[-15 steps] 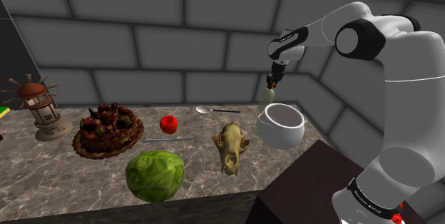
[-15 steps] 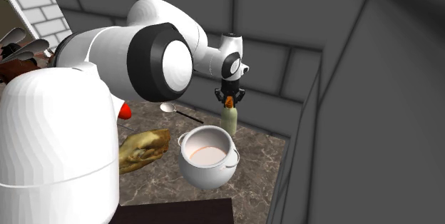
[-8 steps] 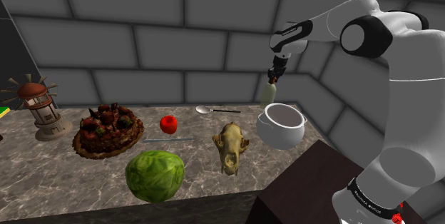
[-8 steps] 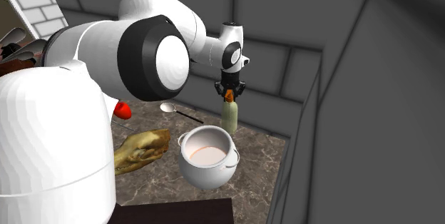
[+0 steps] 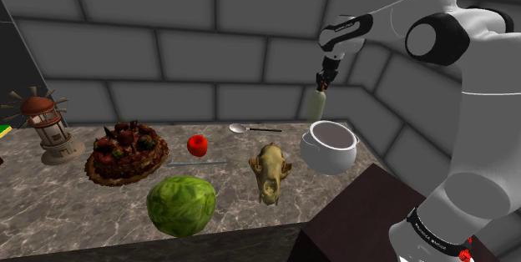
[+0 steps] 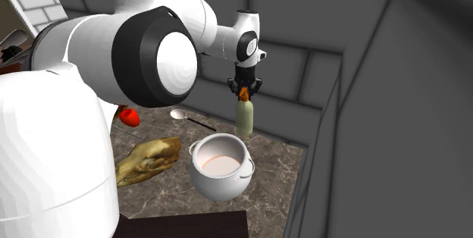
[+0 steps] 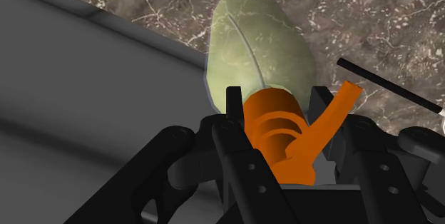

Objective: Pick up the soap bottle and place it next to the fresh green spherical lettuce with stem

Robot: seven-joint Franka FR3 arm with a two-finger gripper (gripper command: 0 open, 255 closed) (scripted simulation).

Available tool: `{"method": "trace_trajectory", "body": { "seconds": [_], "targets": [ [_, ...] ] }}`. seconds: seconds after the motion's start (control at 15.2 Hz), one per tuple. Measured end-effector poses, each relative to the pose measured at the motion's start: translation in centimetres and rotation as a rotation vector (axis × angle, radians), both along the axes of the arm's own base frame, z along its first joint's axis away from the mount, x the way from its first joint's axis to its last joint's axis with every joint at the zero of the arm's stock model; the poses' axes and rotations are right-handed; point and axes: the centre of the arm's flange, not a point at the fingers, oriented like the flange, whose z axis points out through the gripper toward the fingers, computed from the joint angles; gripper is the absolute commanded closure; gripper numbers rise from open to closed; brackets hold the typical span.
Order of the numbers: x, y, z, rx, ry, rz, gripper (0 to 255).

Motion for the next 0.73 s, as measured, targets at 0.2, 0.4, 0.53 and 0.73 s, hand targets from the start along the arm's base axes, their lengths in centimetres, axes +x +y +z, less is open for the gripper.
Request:
{"method": "trace_trajectory", "body": {
  "seconds": [0.2, 0.4, 0.53, 0.73],
  "targets": [
    [0.1, 0.0, 1.6, 0.000, 0.000, 0.000, 255],
    [0.2, -0.1, 3.1, 0.000, 0.000, 0.000, 255],
    [0.0, 0.0, 4.1, 0.000, 0.000, 0.000, 255],
    [0.2, 0.0, 5.8, 0.000, 0.000, 0.000, 255]
  ]
}}
